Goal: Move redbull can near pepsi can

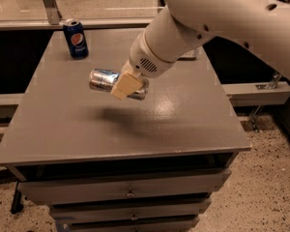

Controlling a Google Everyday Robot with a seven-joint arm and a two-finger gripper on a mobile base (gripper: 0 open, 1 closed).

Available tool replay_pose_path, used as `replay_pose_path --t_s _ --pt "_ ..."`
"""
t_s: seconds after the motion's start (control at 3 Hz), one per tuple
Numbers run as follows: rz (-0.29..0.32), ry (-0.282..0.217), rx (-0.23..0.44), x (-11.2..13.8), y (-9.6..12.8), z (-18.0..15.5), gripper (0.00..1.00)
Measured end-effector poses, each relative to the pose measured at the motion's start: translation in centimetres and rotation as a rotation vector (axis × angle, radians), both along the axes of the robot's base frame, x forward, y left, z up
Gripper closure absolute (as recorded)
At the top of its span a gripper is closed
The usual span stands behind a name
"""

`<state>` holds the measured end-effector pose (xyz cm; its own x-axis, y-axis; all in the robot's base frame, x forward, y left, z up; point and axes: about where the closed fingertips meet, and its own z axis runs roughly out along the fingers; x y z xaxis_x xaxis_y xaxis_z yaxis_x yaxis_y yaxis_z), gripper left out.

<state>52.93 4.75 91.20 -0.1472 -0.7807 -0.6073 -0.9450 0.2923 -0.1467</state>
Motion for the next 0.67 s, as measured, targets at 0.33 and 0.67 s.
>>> replay_pose_path --t_s 0.33,0.67 --pt "0.001 -0.004 -0.002 -0.1 0.0 0.1 1.0" --pt "0.043 -0.092 0.001 1.3 1.5 1.4 1.0"
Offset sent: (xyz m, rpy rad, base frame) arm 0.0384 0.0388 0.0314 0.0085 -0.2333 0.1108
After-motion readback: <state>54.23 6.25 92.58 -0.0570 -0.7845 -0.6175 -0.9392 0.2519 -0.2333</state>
